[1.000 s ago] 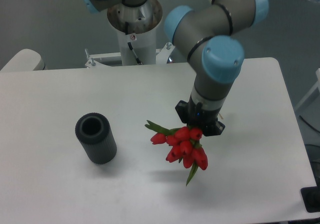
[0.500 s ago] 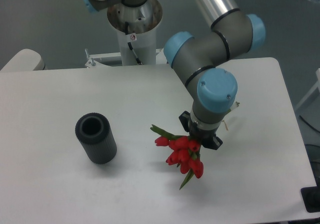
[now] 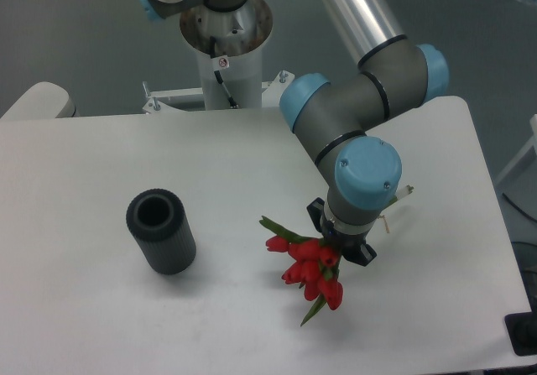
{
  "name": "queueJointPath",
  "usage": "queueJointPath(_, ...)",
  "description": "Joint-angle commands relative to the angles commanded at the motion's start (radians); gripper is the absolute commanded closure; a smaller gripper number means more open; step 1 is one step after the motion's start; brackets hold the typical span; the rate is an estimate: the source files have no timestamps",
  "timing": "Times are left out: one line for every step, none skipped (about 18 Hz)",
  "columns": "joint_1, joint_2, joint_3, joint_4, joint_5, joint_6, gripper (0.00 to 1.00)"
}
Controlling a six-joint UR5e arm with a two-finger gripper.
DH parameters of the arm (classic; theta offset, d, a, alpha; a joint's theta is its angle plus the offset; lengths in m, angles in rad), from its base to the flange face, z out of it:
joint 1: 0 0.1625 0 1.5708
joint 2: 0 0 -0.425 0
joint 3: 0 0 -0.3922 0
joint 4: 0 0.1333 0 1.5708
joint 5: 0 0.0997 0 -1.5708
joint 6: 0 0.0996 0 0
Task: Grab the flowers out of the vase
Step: 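Carry the tulip bouquet away from the vase and hold it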
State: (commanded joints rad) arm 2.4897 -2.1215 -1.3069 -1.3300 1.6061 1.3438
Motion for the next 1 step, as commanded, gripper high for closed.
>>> queueJointPath(0.000,0.000,0.000,0.000,0.000,0.000,0.97)
